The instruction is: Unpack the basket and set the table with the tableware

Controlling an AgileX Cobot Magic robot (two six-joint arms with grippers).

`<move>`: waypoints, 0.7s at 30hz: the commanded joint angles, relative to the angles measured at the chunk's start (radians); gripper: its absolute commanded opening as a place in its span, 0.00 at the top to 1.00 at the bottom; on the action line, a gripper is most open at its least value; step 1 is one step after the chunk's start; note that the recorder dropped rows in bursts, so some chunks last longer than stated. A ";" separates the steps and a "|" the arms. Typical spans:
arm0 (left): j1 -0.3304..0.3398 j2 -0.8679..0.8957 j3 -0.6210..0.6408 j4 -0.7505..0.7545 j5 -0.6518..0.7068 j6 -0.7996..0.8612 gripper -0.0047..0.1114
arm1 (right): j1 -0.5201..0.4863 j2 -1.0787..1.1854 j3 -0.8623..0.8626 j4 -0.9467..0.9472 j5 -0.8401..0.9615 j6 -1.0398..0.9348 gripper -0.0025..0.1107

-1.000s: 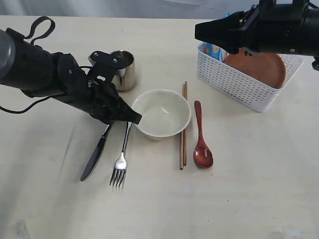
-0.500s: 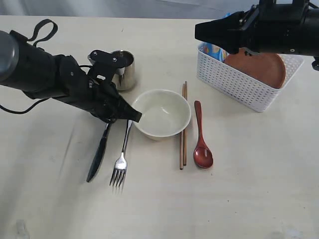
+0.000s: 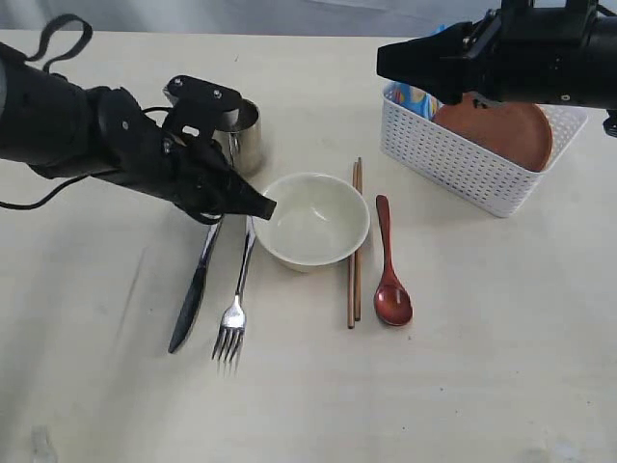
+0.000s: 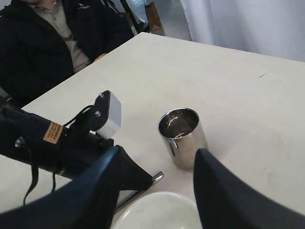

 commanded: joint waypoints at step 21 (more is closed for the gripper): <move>-0.004 -0.482 0.245 0.005 -0.238 0.102 0.96 | -0.008 -0.006 -0.003 0.003 0.000 -0.002 0.57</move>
